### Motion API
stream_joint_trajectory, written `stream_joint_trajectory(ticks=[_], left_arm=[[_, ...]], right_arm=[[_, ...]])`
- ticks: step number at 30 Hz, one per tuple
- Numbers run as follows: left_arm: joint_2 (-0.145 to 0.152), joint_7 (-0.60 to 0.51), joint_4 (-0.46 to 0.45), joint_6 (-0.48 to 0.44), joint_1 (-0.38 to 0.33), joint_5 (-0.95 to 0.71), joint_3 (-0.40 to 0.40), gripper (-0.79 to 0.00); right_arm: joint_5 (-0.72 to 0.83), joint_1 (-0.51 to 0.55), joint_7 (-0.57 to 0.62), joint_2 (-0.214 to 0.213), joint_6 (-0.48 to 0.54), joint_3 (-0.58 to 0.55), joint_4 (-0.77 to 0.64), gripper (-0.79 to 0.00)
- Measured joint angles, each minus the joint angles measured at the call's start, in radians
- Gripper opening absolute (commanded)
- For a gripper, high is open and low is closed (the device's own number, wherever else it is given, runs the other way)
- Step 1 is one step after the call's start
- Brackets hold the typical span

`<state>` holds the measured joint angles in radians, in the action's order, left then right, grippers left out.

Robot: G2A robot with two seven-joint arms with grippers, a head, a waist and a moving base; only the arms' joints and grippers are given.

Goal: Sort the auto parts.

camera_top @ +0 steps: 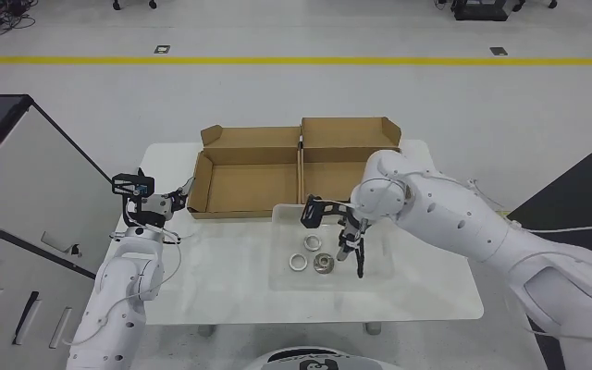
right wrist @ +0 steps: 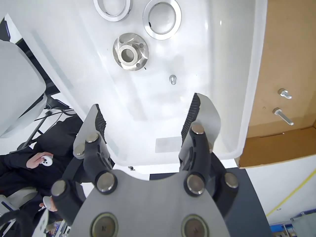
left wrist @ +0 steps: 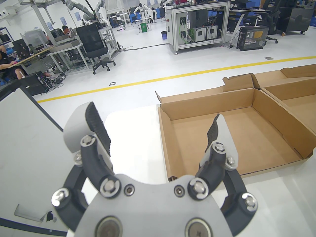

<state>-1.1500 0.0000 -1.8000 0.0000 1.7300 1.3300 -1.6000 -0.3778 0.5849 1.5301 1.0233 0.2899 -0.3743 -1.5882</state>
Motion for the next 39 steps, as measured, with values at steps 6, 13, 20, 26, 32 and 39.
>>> stream_joint_trajectory(ticks=[6,13,20,26,32,39], left_arm=[[0.000,0.000,0.000,0.000,0.000,0.000,0.000,0.000],[0.000,0.000,0.000,0.000,0.000,0.000,0.000,0.000],[0.000,0.000,0.000,0.000,0.000,0.000,0.000,0.000],[0.000,0.000,0.000,0.000,0.000,0.000,0.000,0.000],[0.000,0.000,0.000,0.000,0.000,0.000,0.000,0.000],[0.000,0.000,0.000,0.000,0.000,0.000,0.000,0.000]], right_arm=[[-0.017,-0.001,-0.026,0.033,0.009,0.040,0.070,-0.249],[-0.050,0.002,-0.069,0.064,-0.002,0.066,0.136,-0.354],[-0.107,0.007,-0.085,0.086,-0.035,0.085,0.180,-0.403],[-0.135,0.013,-0.085,0.098,-0.048,0.089,0.205,-0.425],[-0.155,0.023,-0.096,0.105,-0.054,0.087,0.222,-0.471],[-0.171,0.030,-0.100,0.113,-0.058,0.081,0.236,-0.520]])
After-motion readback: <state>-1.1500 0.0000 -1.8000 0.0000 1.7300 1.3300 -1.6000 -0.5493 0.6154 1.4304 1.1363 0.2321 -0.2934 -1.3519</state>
